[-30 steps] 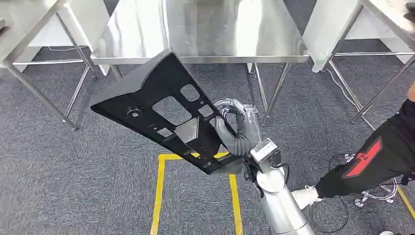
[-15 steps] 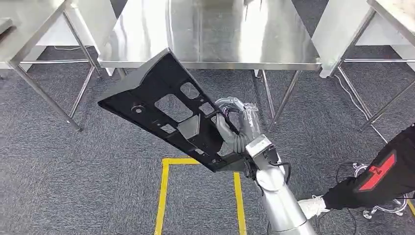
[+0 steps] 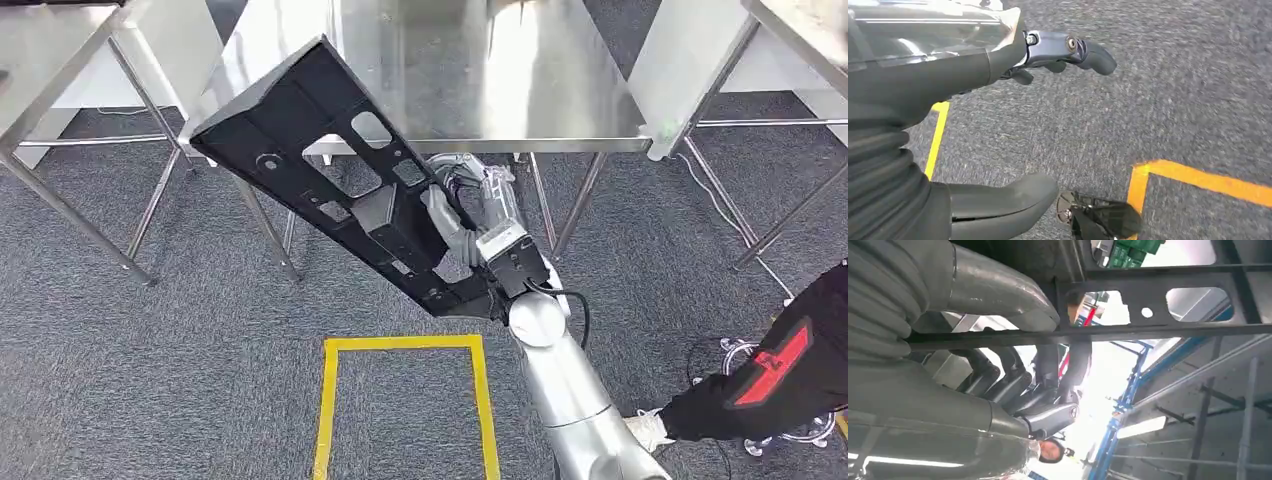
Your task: Take the parts from the cabinet and place them on the table.
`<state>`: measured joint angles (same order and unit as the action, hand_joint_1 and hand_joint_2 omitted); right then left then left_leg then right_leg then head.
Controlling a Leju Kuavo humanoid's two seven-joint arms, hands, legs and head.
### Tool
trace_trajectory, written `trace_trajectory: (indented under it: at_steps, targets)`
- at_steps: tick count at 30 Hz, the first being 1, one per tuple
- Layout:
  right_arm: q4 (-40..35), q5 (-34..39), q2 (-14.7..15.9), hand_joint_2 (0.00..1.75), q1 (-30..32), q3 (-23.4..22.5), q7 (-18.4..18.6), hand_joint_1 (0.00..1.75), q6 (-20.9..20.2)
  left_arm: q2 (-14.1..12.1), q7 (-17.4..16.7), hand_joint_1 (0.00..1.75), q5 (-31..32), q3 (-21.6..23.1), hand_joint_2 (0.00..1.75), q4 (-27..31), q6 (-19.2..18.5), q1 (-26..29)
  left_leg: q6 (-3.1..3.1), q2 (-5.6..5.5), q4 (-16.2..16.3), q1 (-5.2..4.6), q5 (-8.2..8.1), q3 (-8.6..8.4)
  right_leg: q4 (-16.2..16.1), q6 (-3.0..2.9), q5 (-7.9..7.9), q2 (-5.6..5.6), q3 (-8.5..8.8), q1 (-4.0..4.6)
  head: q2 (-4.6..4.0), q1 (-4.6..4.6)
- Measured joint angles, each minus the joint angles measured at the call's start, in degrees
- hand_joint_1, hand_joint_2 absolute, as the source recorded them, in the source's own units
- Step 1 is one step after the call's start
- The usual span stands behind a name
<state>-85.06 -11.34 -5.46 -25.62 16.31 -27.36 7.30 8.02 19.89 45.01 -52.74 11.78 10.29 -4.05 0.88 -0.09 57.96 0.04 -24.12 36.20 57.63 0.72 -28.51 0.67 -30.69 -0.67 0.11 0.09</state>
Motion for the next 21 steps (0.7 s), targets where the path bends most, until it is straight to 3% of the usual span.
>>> trace_trajectory:
  at_steps: [2,3,4,5,7,8,9,10,11,13,14,16,18,19,20,21]
  targets:
    - [0.98,-0.53,-0.63,1.75,-0.81,0.09,0.90,1.75,0.24,-0.02,-0.07,0.00,-0.20,-0.18,1.75,0.00,0.00,-0.06,0.41,-0.03,0.33,-0.23,-0.37,0.00,-0.47,0.57,-0.18,-0.14,0.10,-0.32,0.00,0.00]
    - [1.44,-1.12,-1.15,1.75,-1.18,0.30,1.36,1.75,0.53,0.00,-0.22,0.00,-0.31,-0.28,1.75,0.00,0.00,-0.06,0.73,-0.09,-0.25,-0.23,-0.28,-0.38,-0.84,0.91,-0.28,-0.20,0.43,-0.06,0.00,0.00]
    - [1.70,-1.91,-1.55,1.75,-1.51,0.57,1.99,1.75,0.99,0.04,-0.26,0.00,-0.33,-0.35,1.75,0.00,0.00,0.00,1.04,0.01,-1.20,0.49,-0.04,-1.29,-0.35,1.11,-0.66,-0.37,0.07,0.09,0.00,0.07]
    - [2.21,-2.43,-1.86,1.75,-2.16,0.94,2.34,1.75,1.47,0.04,-0.26,0.00,-0.35,-0.50,1.75,0.00,0.00,-0.05,1.31,-0.05,-1.64,0.30,-0.14,-1.85,1.62,1.10,-1.18,-0.43,-0.73,-0.02,0.00,0.11]
    - [3.45,-4.45,-2.60,1.75,-3.58,1.53,3.75,1.75,3.77,-0.04,-0.46,0.00,-0.31,-0.85,1.75,0.00,0.09,-0.30,1.97,-0.02,-1.63,0.22,-0.68,-2.30,11.04,0.60,-4.22,-0.42,-6.30,-0.07,0.00,0.13]
    - [4.02,-5.45,-2.86,1.75,-3.95,1.73,4.50,1.75,5.01,-0.02,-0.52,0.00,-0.15,-0.88,1.75,0.00,0.13,-0.29,2.10,-0.10,-1.63,0.16,-1.01,-2.56,15.87,0.58,-5.48,-0.42,-9.43,-0.06,0.00,0.18]
    - [4.39,-6.01,-3.08,1.75,-4.17,1.94,4.96,1.75,5.75,-0.02,-0.57,0.00,-0.11,-0.94,1.75,0.00,0.15,-0.27,2.08,-0.23,-1.60,0.15,-1.29,-2.85,18.44,0.89,-5.55,-0.42,-11.40,-0.05,0.00,0.15]
    - [4.85,-6.60,-3.34,1.75,-4.41,2.21,5.53,1.75,6.14,0.02,-0.66,0.00,-0.13,-1.05,1.75,0.00,0.15,-0.22,1.99,-0.42,-1.60,0.14,-1.69,-3.34,18.02,1.46,-4.29,-0.43,-12.12,-0.06,0.00,0.15]
    - [5.20,-6.75,-3.56,1.75,-4.64,2.47,5.72,1.75,6.32,0.11,-0.72,0.00,-0.13,-1.18,1.75,0.00,0.15,-0.19,1.86,-0.54,-1.57,0.15,-2.10,-3.90,14.94,2.14,-2.07,-0.43,-11.23,-0.07,0.00,0.18]
    - [5.66,-6.89,-4.09,1.75,-5.38,2.78,5.75,1.75,6.40,0.20,-0.72,0.00,-0.11,-1.25,1.75,0.00,0.15,-0.18,1.44,-0.77,-1.55,0.16,-3.19,-5.38,3.52,3.27,3.99,-0.64,-6.77,-0.30,0.00,0.24]
    - [5.99,-6.86,-4.15,1.75,-5.76,2.84,5.75,1.75,6.47,0.17,-0.72,0.00,-0.11,-1.31,1.75,0.00,0.15,-0.15,1.06,-0.81,-1.49,-0.10,-3.68,-5.28,0.16,3.07,5.45,-0.99,-5.80,-0.29,0.00,0.35]
    - [6.38,-7.26,-4.44,1.75,-6.33,2.95,6.12,1.75,6.80,0.13,-0.74,0.00,0.06,-1.38,1.75,0.00,0.18,-0.20,0.51,-0.89,-1.08,-0.38,-4.46,-5.46,0.00,1.45,5.03,-0.80,-5.26,-0.28,0.00,0.18]
    - [6.71,-8.61,-4.66,1.75,-6.87,2.99,6.97,1.75,7.48,0.13,-0.74,0.00,0.59,-1.40,1.75,0.00,0.31,-0.19,-0.09,-0.73,-1.29,-0.02,-4.85,-5.72,0.00,0.77,4.63,-0.57,-5.22,-0.01,0.00,0.17]
    - [6.82,-9.23,-4.87,1.75,-7.30,3.02,7.32,1.75,7.65,0.09,-0.74,0.00,0.74,-1.40,1.75,0.04,0.33,-0.24,-0.45,-0.72,-1.10,0.18,-5.42,-5.50,-0.30,0.33,4.57,-0.44,-4.69,-0.78,0.00,0.15]
    - [7.06,-9.40,-4.94,1.75,-7.78,3.08,7.43,1.75,7.78,0.11,-0.70,0.00,0.91,-1.40,1.75,0.04,0.46,-0.28,-0.83,-0.53,0.70,0.21,-6.09,-4.98,-0.32,-0.17,4.21,-0.45,-4.20,-0.76,0.00,0.09]
    - [7.47,-9.46,-5.07,1.75,-8.39,3.24,7.45,1.75,7.93,0.20,-0.68,0.00,1.14,-1.40,1.75,0.02,0.50,-0.34,-1.15,-0.36,4.60,0.35,-7.62,-3.02,-0.32,-0.71,3.84,-0.46,-3.81,-0.77,0.00,0.00]
